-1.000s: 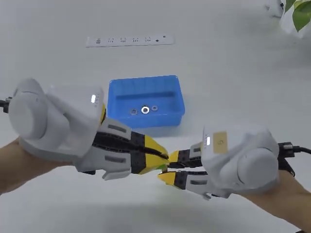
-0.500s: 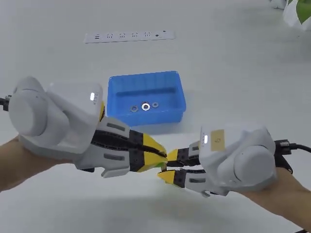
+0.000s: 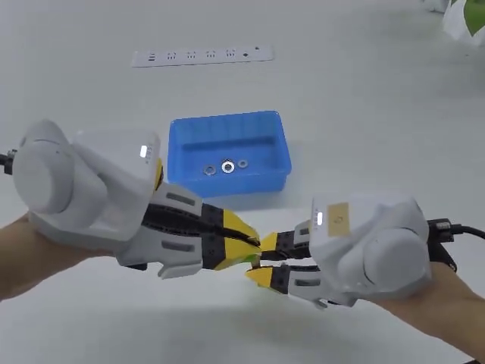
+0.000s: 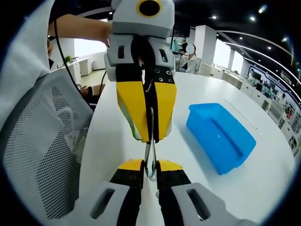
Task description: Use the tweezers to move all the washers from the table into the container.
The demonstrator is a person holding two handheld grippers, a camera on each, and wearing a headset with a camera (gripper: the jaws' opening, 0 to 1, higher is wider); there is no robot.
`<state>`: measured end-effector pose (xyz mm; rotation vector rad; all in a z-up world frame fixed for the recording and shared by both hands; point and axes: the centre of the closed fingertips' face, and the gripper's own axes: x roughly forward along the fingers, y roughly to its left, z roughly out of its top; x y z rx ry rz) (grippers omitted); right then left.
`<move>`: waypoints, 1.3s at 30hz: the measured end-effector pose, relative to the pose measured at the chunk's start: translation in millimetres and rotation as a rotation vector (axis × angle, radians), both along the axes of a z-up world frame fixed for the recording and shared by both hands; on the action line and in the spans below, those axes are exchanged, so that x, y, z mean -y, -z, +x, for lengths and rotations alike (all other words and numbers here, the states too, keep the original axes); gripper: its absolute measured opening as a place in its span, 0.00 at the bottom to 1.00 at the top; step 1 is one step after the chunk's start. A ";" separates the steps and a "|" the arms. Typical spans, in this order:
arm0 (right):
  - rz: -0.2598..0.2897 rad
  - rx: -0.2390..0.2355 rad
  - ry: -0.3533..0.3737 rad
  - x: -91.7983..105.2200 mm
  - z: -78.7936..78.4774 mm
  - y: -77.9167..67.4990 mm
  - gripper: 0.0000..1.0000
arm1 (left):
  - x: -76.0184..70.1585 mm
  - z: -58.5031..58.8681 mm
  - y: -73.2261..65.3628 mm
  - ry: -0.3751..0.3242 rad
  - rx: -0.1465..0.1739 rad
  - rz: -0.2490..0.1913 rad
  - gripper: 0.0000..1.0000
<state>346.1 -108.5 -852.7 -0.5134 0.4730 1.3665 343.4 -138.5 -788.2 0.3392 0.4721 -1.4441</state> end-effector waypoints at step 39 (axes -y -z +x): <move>0.004 -0.010 0.011 -3.4 1.2 -6.3 0.10 | -2.0 0.5 -6.4 -0.006 -0.017 -0.006 0.06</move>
